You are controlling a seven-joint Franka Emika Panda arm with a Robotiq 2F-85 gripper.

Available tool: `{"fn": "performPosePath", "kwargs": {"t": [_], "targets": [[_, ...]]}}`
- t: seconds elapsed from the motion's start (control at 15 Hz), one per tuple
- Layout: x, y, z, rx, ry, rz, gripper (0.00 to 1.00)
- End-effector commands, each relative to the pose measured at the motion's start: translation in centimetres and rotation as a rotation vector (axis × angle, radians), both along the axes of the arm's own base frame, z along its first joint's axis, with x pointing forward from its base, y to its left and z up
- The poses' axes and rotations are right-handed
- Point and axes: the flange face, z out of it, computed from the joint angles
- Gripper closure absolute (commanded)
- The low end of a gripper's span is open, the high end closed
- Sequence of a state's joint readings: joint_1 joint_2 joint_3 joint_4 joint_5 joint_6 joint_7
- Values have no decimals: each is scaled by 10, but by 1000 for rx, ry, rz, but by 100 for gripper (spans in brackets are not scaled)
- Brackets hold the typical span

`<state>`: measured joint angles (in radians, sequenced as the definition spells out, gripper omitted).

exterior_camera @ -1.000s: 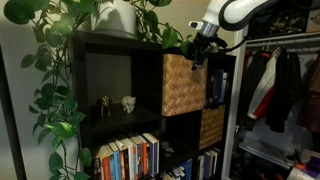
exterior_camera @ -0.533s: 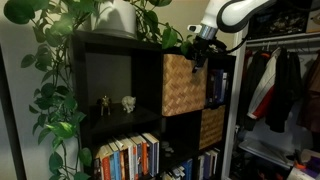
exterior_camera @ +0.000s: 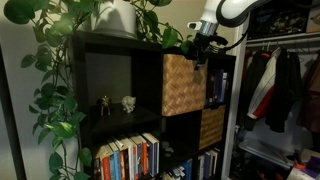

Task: Partially pull out the basket from the shelf, remove socks from it and put them on top of the shelf, and then push the basket back into the shelf

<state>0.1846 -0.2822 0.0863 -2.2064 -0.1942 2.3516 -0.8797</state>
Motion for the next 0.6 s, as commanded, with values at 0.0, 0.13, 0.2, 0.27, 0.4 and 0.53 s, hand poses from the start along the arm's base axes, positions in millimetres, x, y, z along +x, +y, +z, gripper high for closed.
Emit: {"fn": "performPosePath", "kwargs": {"t": [0.0,0.13,0.2,0.27,0.4,0.53], "targets": [[-18,3,13,14,18,25,0],[-24,4,16,30,17,27,0],[-27,3,17,39,19,23,0],[-29,2,19,49,23,21,0],[-33,1,19,65,36,15,0],[-36,-1,17,88,58,9,0]]}}
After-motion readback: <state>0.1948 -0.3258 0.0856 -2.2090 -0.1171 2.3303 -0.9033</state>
